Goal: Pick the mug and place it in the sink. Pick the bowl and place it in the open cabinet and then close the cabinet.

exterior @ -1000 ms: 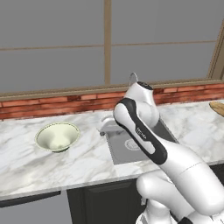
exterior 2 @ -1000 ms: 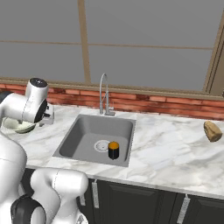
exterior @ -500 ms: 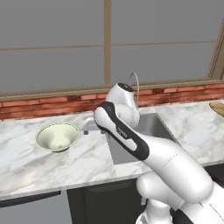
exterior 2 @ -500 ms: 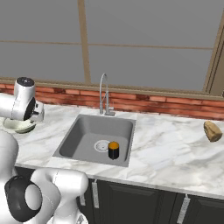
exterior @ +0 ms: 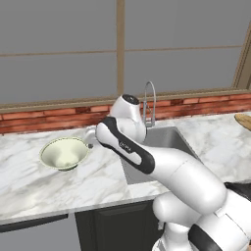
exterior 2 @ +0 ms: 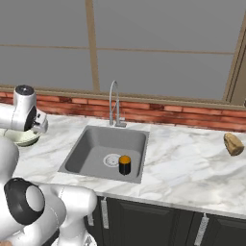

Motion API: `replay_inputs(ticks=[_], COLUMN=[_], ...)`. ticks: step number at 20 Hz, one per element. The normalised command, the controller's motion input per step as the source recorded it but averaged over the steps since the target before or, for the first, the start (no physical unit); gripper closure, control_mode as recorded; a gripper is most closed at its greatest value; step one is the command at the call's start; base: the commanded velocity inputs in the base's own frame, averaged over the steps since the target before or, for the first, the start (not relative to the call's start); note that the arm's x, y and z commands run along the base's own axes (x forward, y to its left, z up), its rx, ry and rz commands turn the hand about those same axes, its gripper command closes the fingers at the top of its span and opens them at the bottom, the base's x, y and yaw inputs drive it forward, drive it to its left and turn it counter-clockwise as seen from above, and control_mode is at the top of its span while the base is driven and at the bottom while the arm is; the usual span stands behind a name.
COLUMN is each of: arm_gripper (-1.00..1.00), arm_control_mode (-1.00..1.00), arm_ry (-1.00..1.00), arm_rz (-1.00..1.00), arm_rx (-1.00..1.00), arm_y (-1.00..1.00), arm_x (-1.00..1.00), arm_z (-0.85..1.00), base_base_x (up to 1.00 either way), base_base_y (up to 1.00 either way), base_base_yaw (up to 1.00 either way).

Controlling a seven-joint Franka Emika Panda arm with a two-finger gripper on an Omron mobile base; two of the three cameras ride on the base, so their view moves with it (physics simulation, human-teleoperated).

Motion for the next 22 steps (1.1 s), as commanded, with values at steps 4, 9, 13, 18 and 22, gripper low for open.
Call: replay_inputs(ticks=[4, 9, 13, 18, 22], arm_gripper=[-1.00, -1.00, -1.00, -1.00, -1.00], arm_control_mode=[-1.00, -1.00, -1.00, -1.00, -1.00], arm_ry=[0.00, 0.00, 0.00, 0.01, 0.06], arm_rz=[-0.11, -0.08, -0.04, -0.01, 0.00], arm_rx=[0.00, 0.00, 0.00, 0.00, 0.00], arm_y=[0.00, 0.00, 0.00, 0.01, 0.07], arm_x=[0.08, 0.22, 0.25, 0.34, 0.32], arm_z=[-0.25, -0.26, -0.25, -0.21, -0.17], base_base_x=[0.00, 0.00, 0.00, 0.00, 0.00], base_base_y=[0.00, 0.00, 0.00, 0.00, 0.00], base_base_yaw=[0.00, 0.00, 0.00, 0.00, 0.00])
